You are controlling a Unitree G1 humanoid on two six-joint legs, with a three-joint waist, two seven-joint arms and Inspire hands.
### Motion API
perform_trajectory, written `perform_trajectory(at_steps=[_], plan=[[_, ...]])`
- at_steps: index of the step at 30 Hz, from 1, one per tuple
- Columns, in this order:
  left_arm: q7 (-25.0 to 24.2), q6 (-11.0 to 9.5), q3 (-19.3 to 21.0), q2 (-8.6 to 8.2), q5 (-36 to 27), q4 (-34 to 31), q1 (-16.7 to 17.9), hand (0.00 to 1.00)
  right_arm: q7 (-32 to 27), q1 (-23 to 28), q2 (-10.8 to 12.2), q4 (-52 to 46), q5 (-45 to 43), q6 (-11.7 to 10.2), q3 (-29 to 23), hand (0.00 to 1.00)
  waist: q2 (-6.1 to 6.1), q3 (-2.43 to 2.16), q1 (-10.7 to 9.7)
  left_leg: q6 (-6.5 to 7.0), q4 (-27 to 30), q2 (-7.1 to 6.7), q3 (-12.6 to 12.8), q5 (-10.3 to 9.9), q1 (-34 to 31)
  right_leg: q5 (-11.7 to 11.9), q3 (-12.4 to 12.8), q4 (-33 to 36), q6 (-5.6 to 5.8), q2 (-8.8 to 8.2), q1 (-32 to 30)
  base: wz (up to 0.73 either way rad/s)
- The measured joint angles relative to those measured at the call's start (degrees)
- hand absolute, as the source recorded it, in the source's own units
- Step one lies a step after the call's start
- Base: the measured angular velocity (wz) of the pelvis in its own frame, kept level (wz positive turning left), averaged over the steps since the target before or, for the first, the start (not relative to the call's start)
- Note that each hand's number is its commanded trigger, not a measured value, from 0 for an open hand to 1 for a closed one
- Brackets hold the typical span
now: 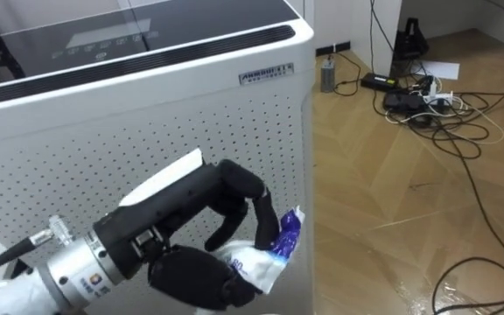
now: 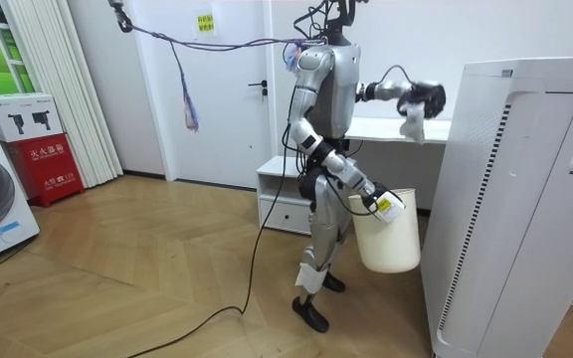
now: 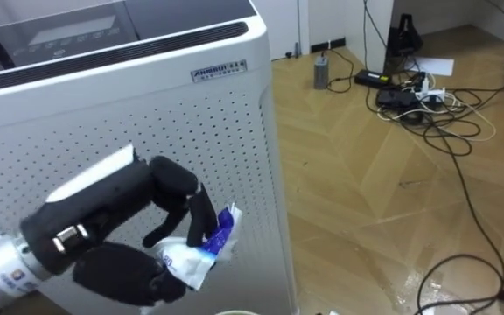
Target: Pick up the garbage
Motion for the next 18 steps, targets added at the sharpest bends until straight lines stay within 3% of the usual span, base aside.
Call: perform_trajectory(at_steps=[4,9,16,18], plan=[[0.05,-0.04,-1.49,-2.26,1.84,5.57,-0.05,1.0,-0.43,-1.8,0.63,2.79,0.1,-0.71,0.18,1.0,-0.75,0.37,-0.73,0.0,2.22,-0.13,0.03,0.0,-4.14,0.13,-0.06,1.55,-0.22,-0.23,-3.75,0.04],[0.02,-0.16,-4.45,-7.33,1.72,14.18,-0.17,1.0,-1.69,-5.7,2.21,9.34,1.94,-1.13,0.82,1.0,-1.34,0.49,-0.73,-0.06,3.18,0.06,0.85,0.13,-8.31,0.71,1.13,2.55,-0.5,-0.03,-8.43,-0.12],[0.4,-0.3,-10.51,-9.91,1.67,25.6,-1.77,1.0,-2.13,-8.18,2.62,10.91,2.12,-1.3,3.96,1.0,-2.69,0.52,-0.81,-0.07,4.03,0.13,2.19,0.15,-11.89,0.79,1.41,4.72,-0.68,-0.33,-13.13,-0.1],[0.63,-0.54,-12.07,-10.91,1.67,29.95,-2.23,1.0,-2.56,-9.06,3.18,11.34,2.02,-1.33,4.19,1.0,-3.67,0.56,-0.83,-0.07,4.02,0.11,2.73,0.16,-12.23,0.79,2.09,5.33,-0.68,-0.34,-14.12,-0.16]])
